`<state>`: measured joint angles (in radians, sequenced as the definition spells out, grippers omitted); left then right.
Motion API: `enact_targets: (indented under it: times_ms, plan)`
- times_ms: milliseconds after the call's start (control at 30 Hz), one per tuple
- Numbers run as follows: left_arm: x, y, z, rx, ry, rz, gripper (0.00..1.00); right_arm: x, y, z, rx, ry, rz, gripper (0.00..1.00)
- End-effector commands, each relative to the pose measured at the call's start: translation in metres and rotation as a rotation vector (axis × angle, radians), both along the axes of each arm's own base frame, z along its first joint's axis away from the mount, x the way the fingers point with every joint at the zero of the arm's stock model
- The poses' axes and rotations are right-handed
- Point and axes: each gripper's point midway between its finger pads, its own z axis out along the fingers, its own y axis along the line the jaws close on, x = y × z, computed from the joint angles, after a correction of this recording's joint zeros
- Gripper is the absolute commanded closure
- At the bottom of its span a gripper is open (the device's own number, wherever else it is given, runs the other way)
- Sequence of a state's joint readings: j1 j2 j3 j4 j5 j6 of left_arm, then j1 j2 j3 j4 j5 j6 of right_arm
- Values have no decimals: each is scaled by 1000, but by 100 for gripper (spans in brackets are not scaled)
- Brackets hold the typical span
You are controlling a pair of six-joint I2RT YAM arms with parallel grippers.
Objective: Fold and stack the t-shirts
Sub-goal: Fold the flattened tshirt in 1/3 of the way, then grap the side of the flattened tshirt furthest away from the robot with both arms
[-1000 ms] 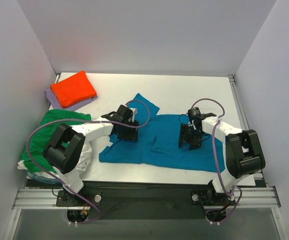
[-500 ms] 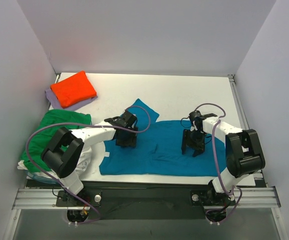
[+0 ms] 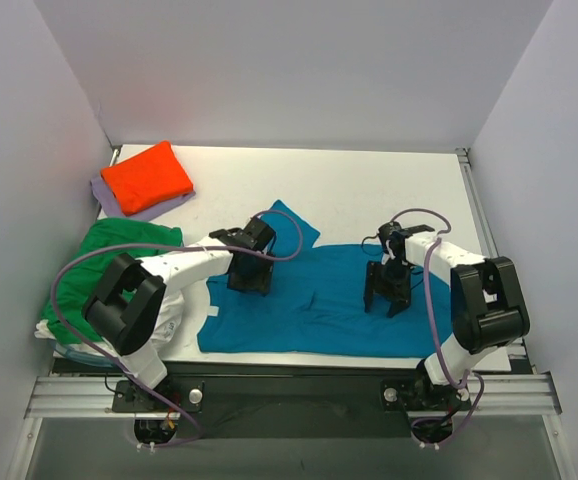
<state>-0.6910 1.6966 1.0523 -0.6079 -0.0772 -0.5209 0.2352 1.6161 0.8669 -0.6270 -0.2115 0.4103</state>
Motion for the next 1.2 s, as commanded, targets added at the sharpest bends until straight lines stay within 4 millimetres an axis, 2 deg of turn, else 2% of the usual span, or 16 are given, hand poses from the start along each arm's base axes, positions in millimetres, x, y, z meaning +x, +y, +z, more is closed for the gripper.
enact_targets:
  times_ms: [0, 33, 67, 100, 200, 233, 267, 333, 400, 467, 500, 567, 600, 733, 867, 1167]
  plan:
    - [21, -11, 37, -13, -62, -45, 35, 8, 0, 21, 3, -23, -3, 43]
    - [26, -14, 44, -20, -75, -49, 35, 23, 3, 34, 14, -80, -6, 43]
    - [37, -24, 60, -47, -111, -57, 35, 31, 2, 41, 12, -109, -11, 43]
    - [41, -27, 66, -60, -120, -58, 34, 37, 1, 47, 9, -126, -10, 43]
    - [57, -44, 88, -123, -161, -63, 34, 75, -14, 75, -11, -234, -48, 42]
    - [61, -46, 91, -136, -172, -62, 34, 84, -22, 79, -22, -253, -69, 42]
    - [64, -49, 94, -147, -180, -61, 34, 102, -34, 90, -29, -304, -109, 41]
    - [73, -55, 102, -168, -199, -53, 34, 118, -54, 91, -64, -328, -153, 42]
    - [80, -59, 108, -179, -216, -48, 34, 139, -84, 98, -102, -375, -224, 43]
    - [83, -61, 112, -197, -227, -31, 34, 151, -104, 93, -119, -379, -258, 45]
    - [85, -64, 115, -214, -238, -28, 34, 158, -123, 96, -130, -394, -302, 48]
    - [87, -66, 118, -238, -248, -21, 34, 165, -142, 85, -126, -373, -344, 51]
    - [88, -67, 120, -250, -256, -22, 34, 166, -159, 84, -133, -369, -387, 54]
    - [84, -60, 112, -240, -234, -18, 34, 182, -186, 70, -129, -352, -436, 56]
    - [81, -49, 97, -227, -193, 12, 34, 188, -196, 57, -164, -327, -421, 57]
    - [78, -43, 84, -256, -131, 33, 34, 189, -208, 27, -206, -268, -384, 63]
